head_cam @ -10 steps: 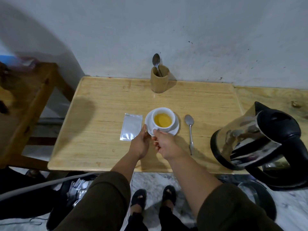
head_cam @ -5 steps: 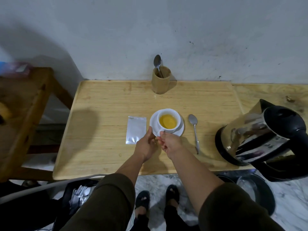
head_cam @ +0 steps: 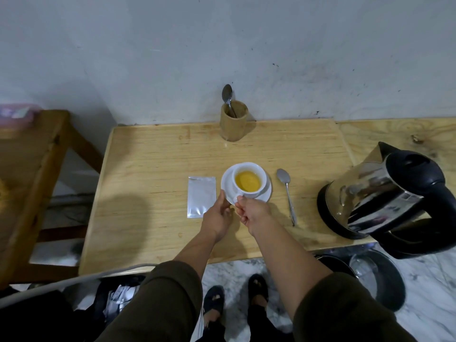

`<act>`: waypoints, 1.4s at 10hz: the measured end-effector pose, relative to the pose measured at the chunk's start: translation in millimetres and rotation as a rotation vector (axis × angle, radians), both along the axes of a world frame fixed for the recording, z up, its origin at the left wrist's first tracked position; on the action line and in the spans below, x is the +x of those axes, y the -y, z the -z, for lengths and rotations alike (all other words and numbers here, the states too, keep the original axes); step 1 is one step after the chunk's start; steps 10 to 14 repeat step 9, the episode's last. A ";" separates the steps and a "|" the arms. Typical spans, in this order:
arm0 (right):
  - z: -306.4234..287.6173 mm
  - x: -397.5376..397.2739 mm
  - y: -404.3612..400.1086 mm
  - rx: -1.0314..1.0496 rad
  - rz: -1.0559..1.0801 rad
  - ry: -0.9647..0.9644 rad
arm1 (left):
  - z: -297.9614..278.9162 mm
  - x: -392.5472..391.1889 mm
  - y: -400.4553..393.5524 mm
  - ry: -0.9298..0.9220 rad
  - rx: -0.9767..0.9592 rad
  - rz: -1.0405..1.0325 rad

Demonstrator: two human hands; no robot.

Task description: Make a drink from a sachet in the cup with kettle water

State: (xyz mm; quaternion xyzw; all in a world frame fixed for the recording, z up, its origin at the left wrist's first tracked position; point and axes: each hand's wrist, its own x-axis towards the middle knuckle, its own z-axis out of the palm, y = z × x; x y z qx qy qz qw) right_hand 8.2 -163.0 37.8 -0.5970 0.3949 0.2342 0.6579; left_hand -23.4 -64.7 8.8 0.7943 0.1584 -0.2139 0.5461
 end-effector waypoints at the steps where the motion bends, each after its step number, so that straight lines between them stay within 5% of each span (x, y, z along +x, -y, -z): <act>1: -2.9 0.5 0.1 -0.015 0.006 -0.002 | -1.3 0.1 0.1 0.002 0.018 0.009; 14: -21.8 -7.1 4.6 -0.235 -0.125 0.080 | -15.9 1.3 -10.6 0.012 0.066 0.031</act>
